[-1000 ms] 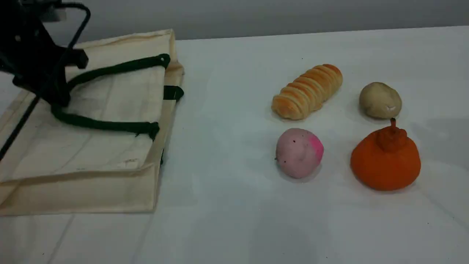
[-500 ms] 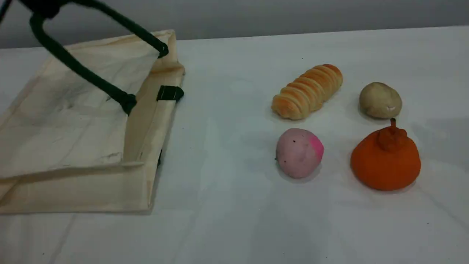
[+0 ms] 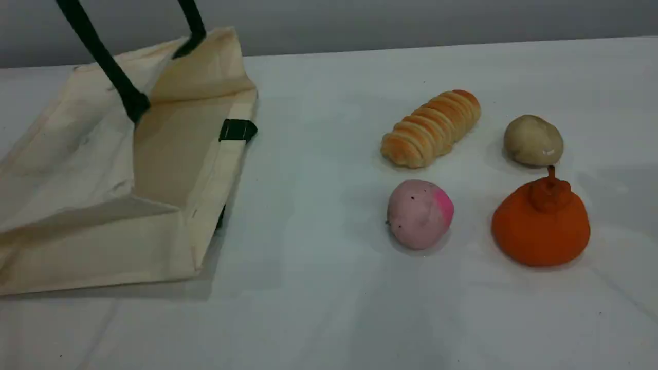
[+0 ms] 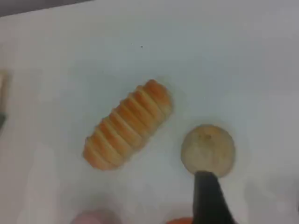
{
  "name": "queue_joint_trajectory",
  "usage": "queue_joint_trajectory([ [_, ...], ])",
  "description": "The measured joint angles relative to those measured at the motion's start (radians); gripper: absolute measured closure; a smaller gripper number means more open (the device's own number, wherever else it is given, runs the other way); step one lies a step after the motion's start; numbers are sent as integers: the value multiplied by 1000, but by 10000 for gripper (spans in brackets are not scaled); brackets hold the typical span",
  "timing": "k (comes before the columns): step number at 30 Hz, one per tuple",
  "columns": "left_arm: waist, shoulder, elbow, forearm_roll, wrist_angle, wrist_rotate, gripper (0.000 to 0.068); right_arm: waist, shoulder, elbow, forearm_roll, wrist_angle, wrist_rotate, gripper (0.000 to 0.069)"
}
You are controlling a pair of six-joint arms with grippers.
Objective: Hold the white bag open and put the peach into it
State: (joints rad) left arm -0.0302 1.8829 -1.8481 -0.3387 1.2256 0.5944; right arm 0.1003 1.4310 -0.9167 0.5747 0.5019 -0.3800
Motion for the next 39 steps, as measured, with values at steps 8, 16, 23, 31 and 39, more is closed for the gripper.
queue_joint_trajectory([
  [8,-52,-87,1,-57,-2,57,575,0,0,-13,0,6,0,325],
  [16,-143,-125,2,-54,-4,58,576,0,0,-19,0,16,-23,325],
  [23,-194,-144,38,-59,-7,105,576,0,0,-19,-1,17,-41,325],
  [31,-194,-214,149,-69,-5,161,576,0,0,-19,-1,10,-65,325],
  [39,-194,-280,150,-106,-3,161,576,0,0,-19,-1,9,-158,325],
])
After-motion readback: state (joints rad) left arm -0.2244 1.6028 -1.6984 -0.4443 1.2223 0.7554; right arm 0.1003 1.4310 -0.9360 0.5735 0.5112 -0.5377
